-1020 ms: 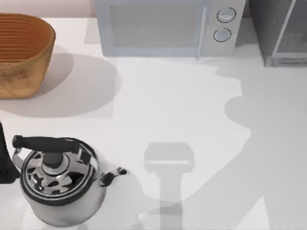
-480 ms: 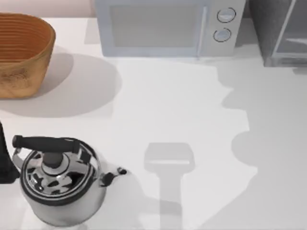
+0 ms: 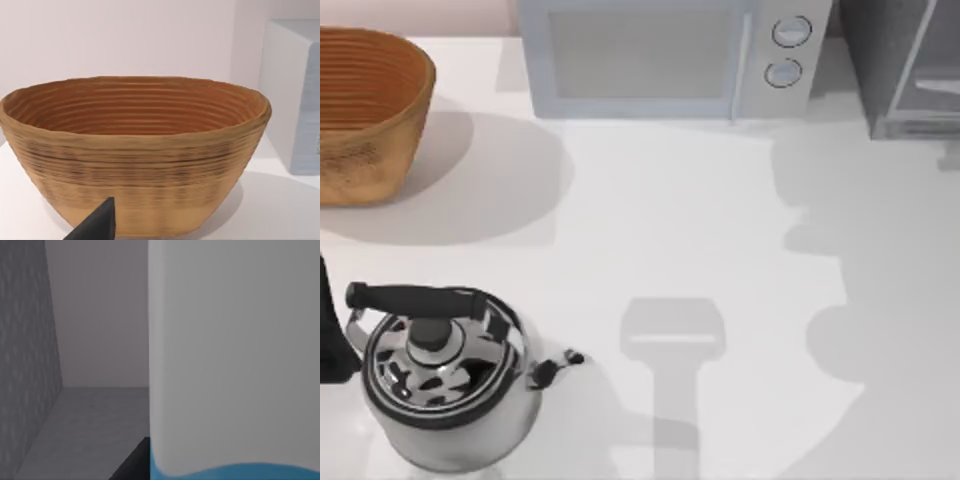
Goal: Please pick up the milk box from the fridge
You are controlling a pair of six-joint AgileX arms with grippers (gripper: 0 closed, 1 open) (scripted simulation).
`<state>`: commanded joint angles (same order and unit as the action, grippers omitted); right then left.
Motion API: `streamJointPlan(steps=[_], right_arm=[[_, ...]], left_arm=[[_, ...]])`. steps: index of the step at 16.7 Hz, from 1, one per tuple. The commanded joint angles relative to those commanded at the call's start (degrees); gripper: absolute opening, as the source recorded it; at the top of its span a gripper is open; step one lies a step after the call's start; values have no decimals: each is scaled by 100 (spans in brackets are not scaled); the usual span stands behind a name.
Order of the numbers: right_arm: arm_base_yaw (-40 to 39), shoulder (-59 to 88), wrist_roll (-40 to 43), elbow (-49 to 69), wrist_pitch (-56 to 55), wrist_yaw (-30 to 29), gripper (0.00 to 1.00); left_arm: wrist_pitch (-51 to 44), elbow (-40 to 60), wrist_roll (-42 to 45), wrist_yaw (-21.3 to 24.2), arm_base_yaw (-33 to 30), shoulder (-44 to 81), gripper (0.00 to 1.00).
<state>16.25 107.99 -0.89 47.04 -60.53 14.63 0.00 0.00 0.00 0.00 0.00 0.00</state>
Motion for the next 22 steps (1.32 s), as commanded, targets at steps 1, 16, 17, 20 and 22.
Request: streamJointPlan(steps=[1, 16, 17, 20, 22], right_arm=[[0, -1, 0, -1, 1, 0, 0], [-859, -6236, 67, -2596, 3325, -810, 0], [-948, -6893, 66, -2867, 3668, -887, 0], [-1210, -8639, 66, -3629, 4643, -1110, 0], [-1366, -9530, 70, -4058, 5199, -1244, 0]], left_arm=[[0, 0, 0, 0, 0, 0, 100], [0, 0, 0, 0, 0, 0, 100], [0, 0, 0, 0, 0, 0, 100], [0, 0, 0, 0, 0, 0, 100], [0, 0, 0, 0, 0, 0, 100]])
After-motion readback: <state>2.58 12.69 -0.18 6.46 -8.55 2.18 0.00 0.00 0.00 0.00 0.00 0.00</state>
